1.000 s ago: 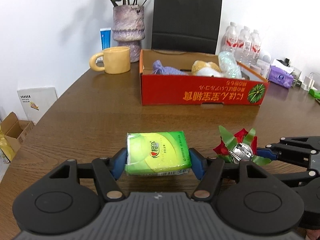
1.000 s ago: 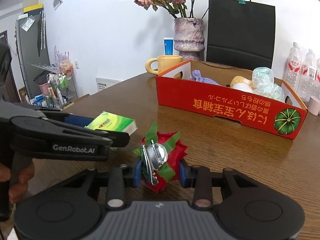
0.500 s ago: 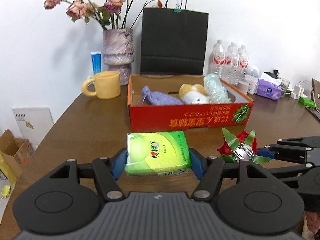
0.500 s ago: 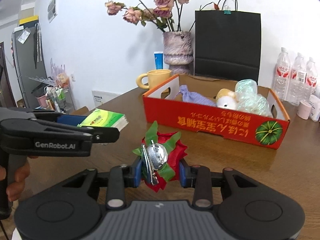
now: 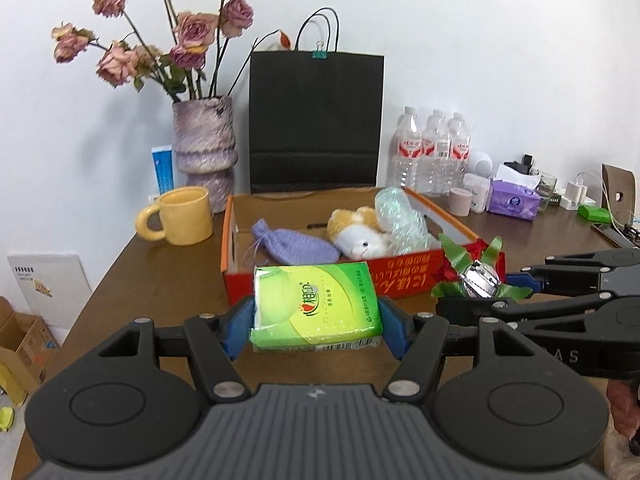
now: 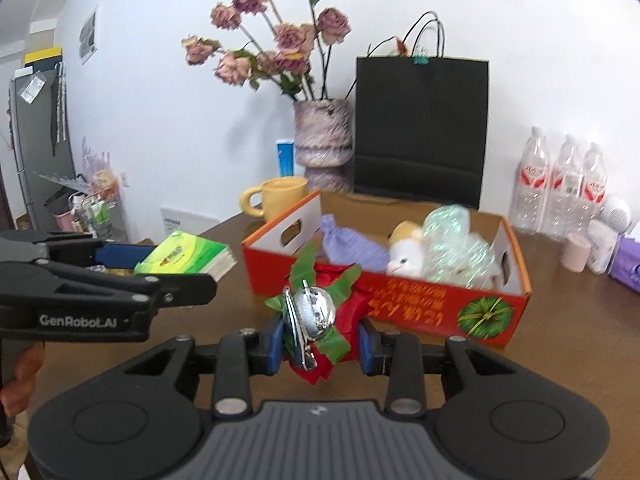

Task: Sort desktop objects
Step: 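Lift the tissue pack and pinwheel toy and carry both over the box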

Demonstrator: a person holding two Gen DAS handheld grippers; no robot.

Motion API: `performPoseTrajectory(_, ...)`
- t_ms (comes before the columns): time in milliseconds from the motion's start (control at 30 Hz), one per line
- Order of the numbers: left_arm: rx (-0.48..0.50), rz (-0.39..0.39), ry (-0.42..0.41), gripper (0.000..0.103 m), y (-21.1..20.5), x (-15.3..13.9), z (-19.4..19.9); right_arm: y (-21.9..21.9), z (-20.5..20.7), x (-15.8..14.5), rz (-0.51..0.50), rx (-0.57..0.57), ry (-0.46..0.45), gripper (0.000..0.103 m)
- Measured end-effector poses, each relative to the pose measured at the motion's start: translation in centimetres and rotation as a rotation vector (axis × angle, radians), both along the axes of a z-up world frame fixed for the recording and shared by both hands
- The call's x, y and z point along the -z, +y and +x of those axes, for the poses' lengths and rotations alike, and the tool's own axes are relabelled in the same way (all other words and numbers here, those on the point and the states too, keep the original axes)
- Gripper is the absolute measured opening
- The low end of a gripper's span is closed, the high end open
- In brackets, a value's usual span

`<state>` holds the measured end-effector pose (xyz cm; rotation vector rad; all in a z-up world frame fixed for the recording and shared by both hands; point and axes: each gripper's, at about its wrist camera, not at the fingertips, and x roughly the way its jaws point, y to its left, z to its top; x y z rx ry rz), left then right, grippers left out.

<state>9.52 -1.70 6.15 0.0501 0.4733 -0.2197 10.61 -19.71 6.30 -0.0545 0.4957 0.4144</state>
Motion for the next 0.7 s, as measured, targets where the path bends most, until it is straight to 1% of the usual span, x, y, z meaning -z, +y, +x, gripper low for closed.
performPoseTrajectory(200,0.012,-0.015,-0.019,0.066,-0.5,-1.4,1.7,-0.9,1.9,-1.6,-0.013,0.027,-0.034,0.034)
performPoseTrajectory(367,0.019,-0.027,-0.050,0.066,-0.9,-2.7,3.2,-1.4,4.2,-2.7,0.001,0.041,-0.043,0.034)
performPoseTrajectory(467,0.021,-0.038,-0.053,0.066,-1.2,-3.3,4.6,-1.6,5.7,-3.3,0.004,0.048,-0.048,0.034)
performPoseTrajectory(600,0.014,-0.033,-0.059,0.066,-1.8,-3.8,6.4,-1.8,7.9,-3.9,0.011,0.051,-0.042,0.034)
performPoseTrajectory(700,0.008,-0.032,-0.047,0.066,-2.1,-3.7,8.0,-1.8,9.5,-4.2,0.015,0.051,-0.033,0.034)
